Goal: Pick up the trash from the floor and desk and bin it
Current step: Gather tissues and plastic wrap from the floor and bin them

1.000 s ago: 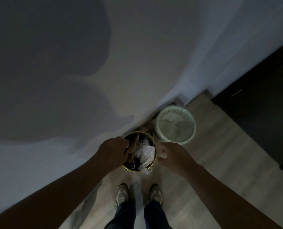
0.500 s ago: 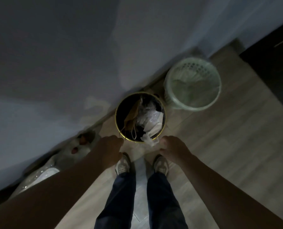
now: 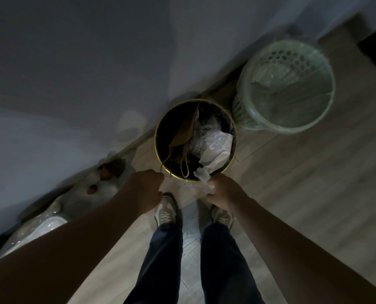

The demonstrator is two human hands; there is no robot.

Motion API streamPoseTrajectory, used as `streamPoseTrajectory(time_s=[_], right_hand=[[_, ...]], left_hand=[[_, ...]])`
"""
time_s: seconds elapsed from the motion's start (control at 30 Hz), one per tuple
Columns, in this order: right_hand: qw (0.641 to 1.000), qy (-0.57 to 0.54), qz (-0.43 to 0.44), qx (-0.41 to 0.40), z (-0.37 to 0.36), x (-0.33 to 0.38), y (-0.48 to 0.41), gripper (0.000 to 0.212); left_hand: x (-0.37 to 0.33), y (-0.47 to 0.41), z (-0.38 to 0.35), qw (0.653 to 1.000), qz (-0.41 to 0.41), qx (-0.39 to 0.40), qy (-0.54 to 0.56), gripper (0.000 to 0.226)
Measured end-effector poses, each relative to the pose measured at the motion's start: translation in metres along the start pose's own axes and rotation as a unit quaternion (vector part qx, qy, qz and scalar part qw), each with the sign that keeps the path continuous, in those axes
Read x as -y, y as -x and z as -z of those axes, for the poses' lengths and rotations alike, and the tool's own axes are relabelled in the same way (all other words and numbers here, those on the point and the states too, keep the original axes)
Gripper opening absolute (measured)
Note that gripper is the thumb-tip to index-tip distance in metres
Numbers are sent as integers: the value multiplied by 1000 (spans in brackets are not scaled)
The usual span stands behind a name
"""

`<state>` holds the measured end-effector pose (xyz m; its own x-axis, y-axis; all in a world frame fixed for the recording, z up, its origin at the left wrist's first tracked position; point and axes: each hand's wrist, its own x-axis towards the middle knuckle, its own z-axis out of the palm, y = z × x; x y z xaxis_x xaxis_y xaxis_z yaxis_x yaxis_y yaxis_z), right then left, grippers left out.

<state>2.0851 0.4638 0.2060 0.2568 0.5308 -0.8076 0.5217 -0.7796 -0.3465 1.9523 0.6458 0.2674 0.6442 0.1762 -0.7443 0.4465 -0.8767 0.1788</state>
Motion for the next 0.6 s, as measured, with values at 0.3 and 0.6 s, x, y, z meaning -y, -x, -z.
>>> streamPoseTrajectory(time_s=[0.3, 0.6], right_hand=[[997, -52, -3, -63, 17, 12, -3, 46], [998, -21, 20, -51, 27, 21, 14, 59]], left_hand=[[4, 1, 15, 1000, 7, -5, 9, 36], [4, 14, 29, 1000, 13, -16, 16, 40]])
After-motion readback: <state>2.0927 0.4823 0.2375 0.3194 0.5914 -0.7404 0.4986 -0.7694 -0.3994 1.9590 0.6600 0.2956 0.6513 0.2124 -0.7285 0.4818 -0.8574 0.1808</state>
